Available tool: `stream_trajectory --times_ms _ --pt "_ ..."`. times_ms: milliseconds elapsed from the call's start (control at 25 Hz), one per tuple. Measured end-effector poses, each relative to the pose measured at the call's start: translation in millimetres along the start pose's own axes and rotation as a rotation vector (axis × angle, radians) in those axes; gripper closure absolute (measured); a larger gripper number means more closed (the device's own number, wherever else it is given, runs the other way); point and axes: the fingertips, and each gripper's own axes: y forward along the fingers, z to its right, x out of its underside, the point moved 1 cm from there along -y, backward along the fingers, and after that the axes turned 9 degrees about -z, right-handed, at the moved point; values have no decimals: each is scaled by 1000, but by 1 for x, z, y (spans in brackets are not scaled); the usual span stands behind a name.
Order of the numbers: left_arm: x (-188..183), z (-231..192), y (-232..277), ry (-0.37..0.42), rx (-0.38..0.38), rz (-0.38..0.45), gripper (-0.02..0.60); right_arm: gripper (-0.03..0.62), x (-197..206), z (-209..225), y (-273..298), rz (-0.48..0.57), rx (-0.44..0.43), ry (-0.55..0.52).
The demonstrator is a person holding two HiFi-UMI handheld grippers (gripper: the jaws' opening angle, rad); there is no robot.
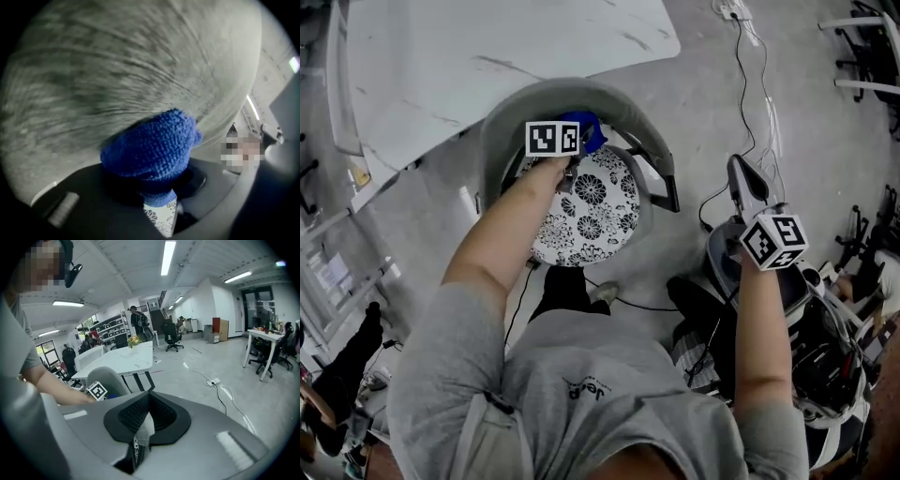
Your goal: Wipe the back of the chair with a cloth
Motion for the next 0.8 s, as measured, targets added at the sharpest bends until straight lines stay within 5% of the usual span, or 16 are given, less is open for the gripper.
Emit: stream_trajectory --times_ms 240,480,600,800 --pt "2 39 29 127 13 -70 408 590 7 20 21 -32 23 -18" --pt "3 59 38 149 63 -81 408 589 -1 7 52 -62 -7 -49" --pt "11 51 20 95 108 -28 408 591 -5 -14 63 -68 -32 -81" --pt "57 -13 -26 -128 90 63 407 590 -5 -46 81 -84 -73 -110"
